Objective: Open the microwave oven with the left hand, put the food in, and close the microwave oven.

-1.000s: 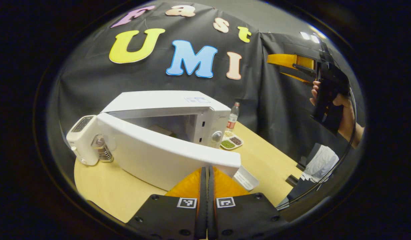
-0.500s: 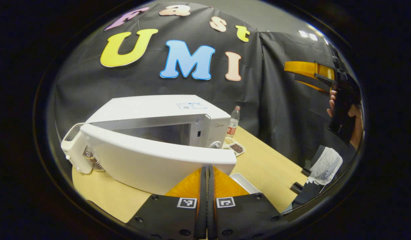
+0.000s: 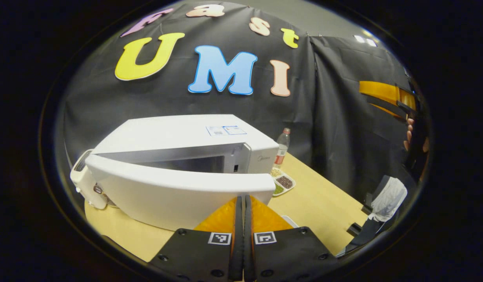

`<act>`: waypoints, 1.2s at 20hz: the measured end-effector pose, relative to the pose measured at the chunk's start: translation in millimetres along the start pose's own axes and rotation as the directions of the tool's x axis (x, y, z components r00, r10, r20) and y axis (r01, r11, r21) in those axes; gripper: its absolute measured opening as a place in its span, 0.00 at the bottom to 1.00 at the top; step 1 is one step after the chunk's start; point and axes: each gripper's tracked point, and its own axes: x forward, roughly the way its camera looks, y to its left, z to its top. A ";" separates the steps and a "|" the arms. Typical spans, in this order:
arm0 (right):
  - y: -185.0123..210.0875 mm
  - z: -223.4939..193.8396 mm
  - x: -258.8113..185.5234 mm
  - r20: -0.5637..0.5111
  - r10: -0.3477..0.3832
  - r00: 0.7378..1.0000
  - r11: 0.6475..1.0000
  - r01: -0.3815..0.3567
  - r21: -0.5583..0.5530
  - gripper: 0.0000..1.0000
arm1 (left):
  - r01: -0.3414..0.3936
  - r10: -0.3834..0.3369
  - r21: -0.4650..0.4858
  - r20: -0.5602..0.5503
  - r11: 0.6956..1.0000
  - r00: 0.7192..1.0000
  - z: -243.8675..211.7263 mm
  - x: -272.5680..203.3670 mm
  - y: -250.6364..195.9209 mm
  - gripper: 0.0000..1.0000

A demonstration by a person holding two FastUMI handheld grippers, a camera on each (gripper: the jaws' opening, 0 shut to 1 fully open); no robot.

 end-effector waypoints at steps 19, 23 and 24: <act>-39.0 -5.1 10.2 0.014 -0.059 0.998 0.998 0.059 0.011 0.99 | -0.047 0.047 -0.001 0.020 0.999 0.999 32.0 70.3 11.0 0.08; -39.3 -8.9 11.3 0.000 -0.058 0.998 0.998 0.058 0.001 0.99 | -0.091 0.092 -0.032 0.042 0.995 0.995 39.7 75.1 24.1 0.07; -40.2 -8.8 11.1 -0.002 -0.059 0.998 0.998 0.059 0.000 0.99 | -0.047 0.050 -0.084 0.043 0.995 0.998 39.6 83.9 19.3 0.07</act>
